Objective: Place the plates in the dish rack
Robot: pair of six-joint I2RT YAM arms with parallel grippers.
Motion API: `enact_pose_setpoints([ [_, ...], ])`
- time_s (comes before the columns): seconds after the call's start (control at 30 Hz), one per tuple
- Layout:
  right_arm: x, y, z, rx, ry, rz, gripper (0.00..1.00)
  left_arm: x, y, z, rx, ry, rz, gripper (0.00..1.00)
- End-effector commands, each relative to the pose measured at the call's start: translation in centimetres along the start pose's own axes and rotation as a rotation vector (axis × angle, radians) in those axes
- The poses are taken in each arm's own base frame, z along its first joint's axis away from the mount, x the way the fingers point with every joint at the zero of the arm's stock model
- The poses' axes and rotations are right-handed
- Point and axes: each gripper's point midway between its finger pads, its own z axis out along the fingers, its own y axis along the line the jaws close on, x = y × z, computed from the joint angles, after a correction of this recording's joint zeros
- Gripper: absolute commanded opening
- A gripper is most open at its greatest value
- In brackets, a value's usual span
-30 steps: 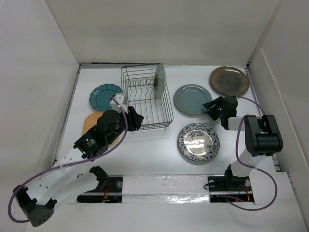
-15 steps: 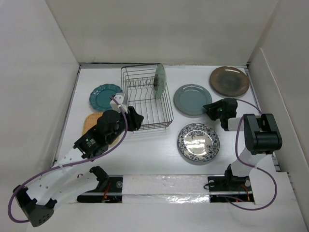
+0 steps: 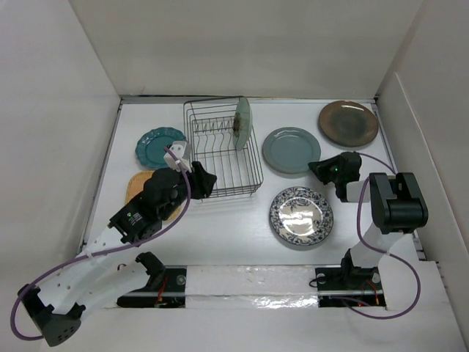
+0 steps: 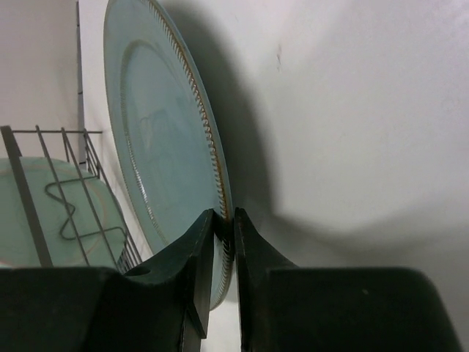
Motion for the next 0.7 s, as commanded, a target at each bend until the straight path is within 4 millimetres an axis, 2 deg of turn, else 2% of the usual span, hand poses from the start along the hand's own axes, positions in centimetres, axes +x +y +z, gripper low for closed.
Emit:
enact_pose_setpoints([
  [0.0, -1.2, 2.4, -1.7, -0.118, -0.095, -0.02, 0.0, -2.0, -0.8, -0.6, 0.027, -0.066, -0.002, 0.4],
  [0.03, -1.5, 4.3, -2.6, -0.177, -0.119, -0.041, 0.0, -2.0, -0.8, -0.6, 0.03, -0.067, -0.002, 0.4],
  [0.1, -1.9, 5.2, -3.8, -0.206, -0.169, -0.068, 0.0, -2.0, -1.0, -0.6, 0.037, -0.064, -0.002, 0.4],
  [0.13, -2.1, 7.2, -5.2, -0.254, -0.199, -0.095, 0.0, -2.0, -1.0, -0.5, 0.038, -0.064, -0.001, 0.4],
  [0.23, -3.5, 9.5, -7.2, -0.261, -0.309, -0.175, 0.0, -2.0, -1.0, -0.5, 0.038, -0.062, 0.0, 0.4],
  [0.27, -3.6, 11.6, -8.8, -0.313, -0.344, -0.219, 0.0, -1.9, -1.0, -0.5, 0.036, -0.062, 0.0, 0.4],
  [0.4, -5.0, 15.2, -11.7, -0.365, -0.428, -0.272, 0.0, -2.1, -0.9, -0.5, 0.033, -0.066, -0.003, 0.4],
  [0.53, -5.6, 17.3, -13.2, -0.391, -0.456, -0.294, 0.0, -2.1, -0.9, -0.5, 0.035, -0.066, -0.003, 0.4],
  [0.67, -6.9, 19.7, -16.1, -0.437, -0.528, -0.305, 0.0, -2.1, -0.8, -0.6, 0.034, -0.068, -0.004, 0.4],
])
